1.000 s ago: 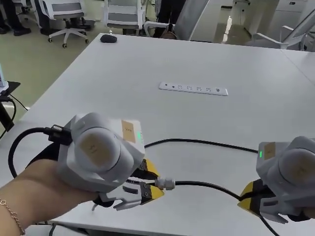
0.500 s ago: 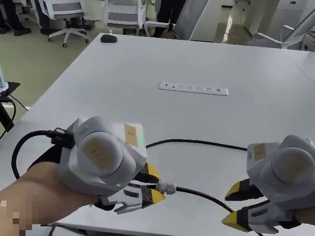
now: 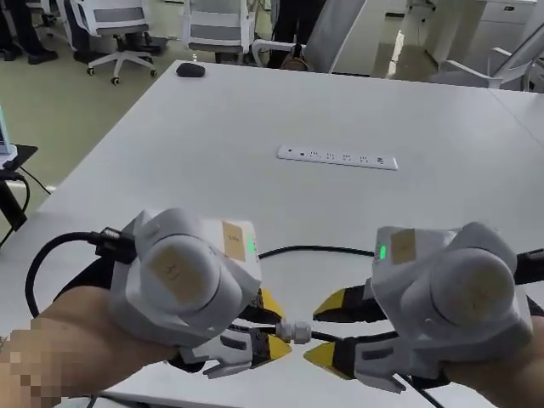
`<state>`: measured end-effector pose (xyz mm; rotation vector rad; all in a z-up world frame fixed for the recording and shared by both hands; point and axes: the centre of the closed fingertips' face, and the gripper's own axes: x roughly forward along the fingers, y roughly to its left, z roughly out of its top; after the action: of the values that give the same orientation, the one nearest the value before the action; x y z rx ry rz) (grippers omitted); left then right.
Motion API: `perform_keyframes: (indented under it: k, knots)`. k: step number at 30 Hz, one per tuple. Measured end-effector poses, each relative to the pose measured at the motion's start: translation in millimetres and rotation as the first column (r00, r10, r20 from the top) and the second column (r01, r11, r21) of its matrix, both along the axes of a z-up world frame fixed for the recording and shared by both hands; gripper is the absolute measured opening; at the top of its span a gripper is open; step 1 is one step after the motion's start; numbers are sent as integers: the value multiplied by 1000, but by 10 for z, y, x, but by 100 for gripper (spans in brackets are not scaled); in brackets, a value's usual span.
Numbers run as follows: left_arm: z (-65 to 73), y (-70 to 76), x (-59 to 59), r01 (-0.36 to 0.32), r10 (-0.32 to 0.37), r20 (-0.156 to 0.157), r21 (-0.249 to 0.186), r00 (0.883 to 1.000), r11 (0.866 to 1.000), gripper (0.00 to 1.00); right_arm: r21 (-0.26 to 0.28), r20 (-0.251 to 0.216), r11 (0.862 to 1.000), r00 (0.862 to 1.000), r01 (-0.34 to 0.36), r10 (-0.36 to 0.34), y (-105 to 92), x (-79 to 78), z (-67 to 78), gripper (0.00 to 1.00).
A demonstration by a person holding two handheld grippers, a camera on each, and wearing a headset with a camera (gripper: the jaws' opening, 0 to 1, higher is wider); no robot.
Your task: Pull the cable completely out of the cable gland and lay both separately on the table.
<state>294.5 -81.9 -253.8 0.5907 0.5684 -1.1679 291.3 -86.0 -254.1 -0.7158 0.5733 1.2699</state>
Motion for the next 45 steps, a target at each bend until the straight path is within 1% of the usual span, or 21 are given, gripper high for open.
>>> perform_keyframes:
  k: [3, 4, 5, 8, 12, 16, 19, 21, 22, 24, 25, 26, 31, 36, 38, 39, 41, 45]
  knots:
    - [-7, -1, -2, 1, -1, -2, 1, 1000, 1000, 16, -18, 8, 1000, 1000, -19, 19, -2, -24, -22, 14]
    - [-9, -2, -2, 1, -1, -2, 1, 1000, 1000, 16, -27, 12, 999, 1000, -26, 27, -11, -28, -36, 11]
    - [-12, -1, -3, 3, -3, -2, 3, 1000, 1000, 16, -39, 15, 999, 999, -35, 36, -28, -33, -51, 6]
    - [-20, -10, -15, 8, -8, -7, 2, 1000, 1000, 16, -44, 15, 999, 999, -28, 29, -55, -24, -58, 4]
    - [-19, -30, -21, 9, -9, -9, -6, 1000, 1000, 16, -37, 4, 999, 1000, -22, 22, -74, -25, -71, 3]
    - [-27, -26, -16, 8, -8, -9, 2, 1000, 1000, 16, -44, 0, 999, 1000, -14, 14, -132, -15, -94, 3]
    - [-21, -4, 0, 2, -2, -5, 2, 1000, 1000, 16, -56, -4, 998, 1000, 2, -2, -221, 10, -125, 3]
    - [-16, 13, 12, -4, 4, -4, 1, 1000, 1000, 16, -70, -3, 997, 1000, 12, -13, -285, 27, -154, 3]
    - [-13, 19, 18, -7, 7, -3, 0, 1000, 1000, 16, -87, 0, 996, 1000, 19, -20, -337, 40, -180, 3]
    - [-8, 38, 35, -14, 14, 0, 1, 1000, 1000, 16, -129, 16, 991, 999, 33, -31, -433, 73, -225, 3]
    - [-2, 48, 42, -19, 19, 0, 1, 1000, 1000, 16, -175, 36, 984, 999, 36, -30, -517, 100, -266, 3]
    - [1, 53, 46, -21, 21, 0, -1, 1000, 1000, 16, -197, 42, 980, 999, 40, -32, -562, 109, -294, 3]
    - [-3, 83, 56, -30, 30, -2, 2, 1000, 1000, 16, -243, 46, 968, 998, 58, -48, -719, 143, -390, 3]
    - [-1, 84, 60, -33, 33, -2, -2, 999, 999, 16, -287, 36, 955, 997, 75, -67, -875, 164, -468, 3]
    - [1, 86, 64, -34, 34, -1, -1, 999, 999, 16, -313, 36, 946, 997, 80, -72, -948, 173, -513, 3]
    - [0, 89, 63, -32, 32, -2, 1, 999, 999, 16, -337, 40, 938, 997, 82, -72, -1000, 183, -540, 3]
    - [4, 95, 74, -35, 35, 2, 1, 999, 999, 16, -357, 42, 930, 996, 85, -75, -1057, 191, -577, 3]
    - [6, 102, 80, -38, 38, 3, -3, 999, 999, 16, -367, 31, 926, 996, 92, -86, -1121, 194, -614, 3]
